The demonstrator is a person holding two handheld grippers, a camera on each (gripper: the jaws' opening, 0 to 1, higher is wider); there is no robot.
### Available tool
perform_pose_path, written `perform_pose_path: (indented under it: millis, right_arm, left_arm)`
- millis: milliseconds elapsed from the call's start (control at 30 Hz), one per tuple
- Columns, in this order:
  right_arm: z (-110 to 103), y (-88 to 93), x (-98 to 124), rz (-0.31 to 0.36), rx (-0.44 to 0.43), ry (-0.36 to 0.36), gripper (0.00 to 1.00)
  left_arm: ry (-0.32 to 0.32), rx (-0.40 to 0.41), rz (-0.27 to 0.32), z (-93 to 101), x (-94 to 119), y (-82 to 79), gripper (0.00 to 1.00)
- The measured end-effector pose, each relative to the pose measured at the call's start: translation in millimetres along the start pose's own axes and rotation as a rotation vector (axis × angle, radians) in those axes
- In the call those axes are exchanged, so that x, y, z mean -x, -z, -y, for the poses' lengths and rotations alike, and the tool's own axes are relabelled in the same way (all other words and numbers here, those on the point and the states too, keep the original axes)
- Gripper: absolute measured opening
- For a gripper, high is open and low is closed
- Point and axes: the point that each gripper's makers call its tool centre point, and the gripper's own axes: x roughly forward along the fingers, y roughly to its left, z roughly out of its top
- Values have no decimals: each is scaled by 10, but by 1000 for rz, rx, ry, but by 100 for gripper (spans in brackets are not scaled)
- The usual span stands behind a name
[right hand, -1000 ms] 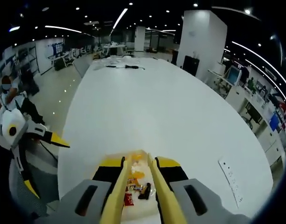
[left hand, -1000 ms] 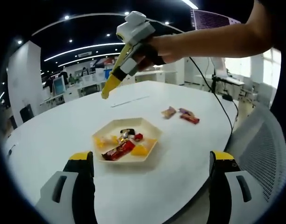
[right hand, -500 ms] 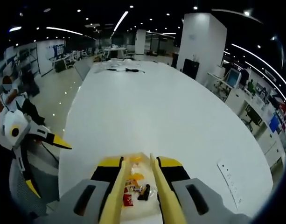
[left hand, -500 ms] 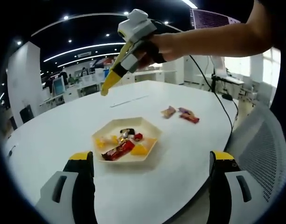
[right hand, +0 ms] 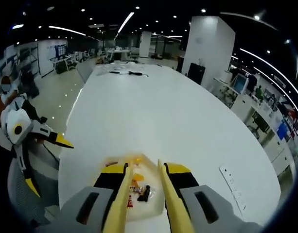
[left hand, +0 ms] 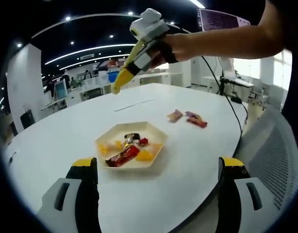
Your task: Place the target food into the container with the food tongs after gripping and lifting it, then release it inside without dropping or visibly crushing the food.
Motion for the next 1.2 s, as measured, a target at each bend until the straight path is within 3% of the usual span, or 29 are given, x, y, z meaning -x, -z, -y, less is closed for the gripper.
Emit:
perform_pose_path:
  millis: [400, 867, 1200]
  right_arm:
    - [183, 342, 278, -19, -20, 37, 28]
    - [254, 631, 540, -34, -26, 54, 29]
    - [250, 1038, 811, -49, -91, 107, 29]
  left_arm:
    - [7, -1, -5, 10, -6, 11, 99]
    - [9, -2, -16, 14, -14, 31, 99]
    - [12, -4, -17, 25, -16, 34, 99]
